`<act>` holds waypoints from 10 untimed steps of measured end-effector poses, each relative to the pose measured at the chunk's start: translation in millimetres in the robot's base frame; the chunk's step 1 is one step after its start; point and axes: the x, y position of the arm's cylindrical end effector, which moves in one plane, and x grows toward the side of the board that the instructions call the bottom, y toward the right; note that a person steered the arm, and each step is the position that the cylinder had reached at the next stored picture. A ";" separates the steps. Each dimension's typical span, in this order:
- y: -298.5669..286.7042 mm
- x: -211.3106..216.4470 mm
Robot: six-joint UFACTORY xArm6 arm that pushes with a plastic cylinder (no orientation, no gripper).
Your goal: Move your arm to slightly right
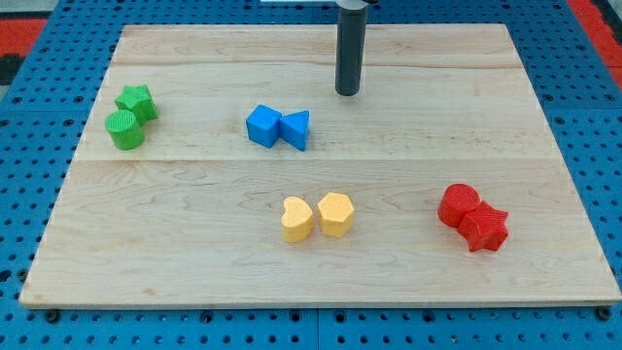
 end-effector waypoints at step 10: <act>17.8 -13.2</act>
